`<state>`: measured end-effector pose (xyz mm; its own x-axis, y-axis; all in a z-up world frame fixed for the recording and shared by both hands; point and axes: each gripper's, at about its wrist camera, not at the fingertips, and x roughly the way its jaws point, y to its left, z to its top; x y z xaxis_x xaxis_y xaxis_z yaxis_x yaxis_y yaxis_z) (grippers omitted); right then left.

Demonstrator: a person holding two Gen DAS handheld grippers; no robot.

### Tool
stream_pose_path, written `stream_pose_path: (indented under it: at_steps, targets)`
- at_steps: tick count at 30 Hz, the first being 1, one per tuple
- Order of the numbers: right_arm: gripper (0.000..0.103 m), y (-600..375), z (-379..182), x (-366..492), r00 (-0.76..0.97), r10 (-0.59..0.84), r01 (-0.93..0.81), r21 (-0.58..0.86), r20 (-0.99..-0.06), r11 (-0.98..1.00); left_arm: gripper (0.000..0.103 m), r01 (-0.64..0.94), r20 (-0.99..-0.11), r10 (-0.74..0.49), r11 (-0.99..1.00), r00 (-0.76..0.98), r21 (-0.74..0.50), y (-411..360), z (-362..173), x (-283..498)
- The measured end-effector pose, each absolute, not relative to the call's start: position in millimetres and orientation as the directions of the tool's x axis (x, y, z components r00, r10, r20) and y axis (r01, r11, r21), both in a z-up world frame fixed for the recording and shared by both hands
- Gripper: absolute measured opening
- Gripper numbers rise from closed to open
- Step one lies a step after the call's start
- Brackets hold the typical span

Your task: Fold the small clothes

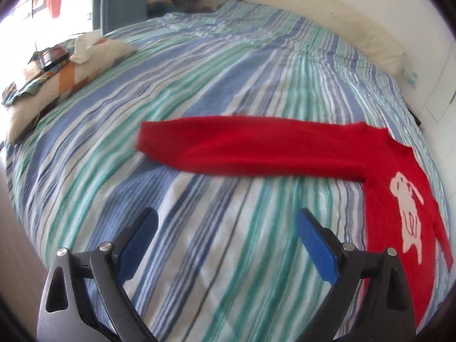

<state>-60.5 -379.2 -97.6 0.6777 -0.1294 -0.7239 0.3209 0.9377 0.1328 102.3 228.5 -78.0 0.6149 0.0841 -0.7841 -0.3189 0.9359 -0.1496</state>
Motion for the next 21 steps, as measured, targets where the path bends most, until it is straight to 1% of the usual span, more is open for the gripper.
stream_pose_path:
  at_steps: [2, 4, 6, 7, 10, 12, 14, 16, 18, 21]
  targets:
    - [0.088, -377, -88, -48, 0.688, -0.156, 0.319, 0.102, -0.709, 0.942, 0.098, -0.249, -0.775, 0.073, 0.962, 0.628, -0.111, 197, -82, 103]
    - [0.089, -375, -80, -32, 0.687, -0.205, 0.337, 0.057, -0.697, 0.940, 0.098, -0.194, -0.767, 0.093, 0.980, 0.635, -0.041, 168, -89, 109]
    - [0.095, -374, -77, -17, 0.688, -0.237, 0.349, 0.026, -0.686, 0.937, 0.098, -0.159, -0.766, 0.112, 0.987, 0.634, 0.013, 147, -100, 117]
    - [0.097, -374, -78, -10, 0.680, -0.251, 0.356, 0.010, -0.689, 0.934, 0.098, -0.151, -0.768, 0.120, 0.988, 0.629, 0.031, 140, -106, 122]
    - [0.098, -372, -86, 7, 0.666, -0.235, 0.326, -0.006, -0.708, 0.945, 0.098, -0.153, -0.781, 0.155, 0.985, 0.604, 0.077, 125, -126, 125]
    - [0.098, -368, -96, 15, 0.652, -0.236, 0.310, -0.031, -0.720, 0.950, 0.102, -0.155, -0.785, 0.176, 0.983, 0.594, 0.103, 121, -133, 124]
    - [0.098, -365, -111, 21, 0.628, -0.252, 0.299, -0.071, -0.736, 0.952, 0.102, -0.144, -0.796, 0.170, 0.984, 0.581, 0.105, 119, -135, 124]
    - [0.098, -364, -126, 26, 0.602, -0.249, 0.292, -0.081, -0.759, 0.953, 0.102, -0.142, -0.808, 0.146, 0.987, 0.572, 0.077, 123, -135, 124]
    - [0.103, -366, -132, 22, 0.619, -0.246, 0.310, -0.057, -0.746, 0.949, 0.102, -0.148, -0.816, 0.113, 0.988, 0.567, 0.034, 125, -137, 124]
    - [0.103, -371, -137, 15, 0.638, -0.225, 0.323, -0.009, -0.737, 0.946, 0.103, -0.139, -0.816, 0.107, 0.990, 0.568, 0.033, 123, -138, 122]
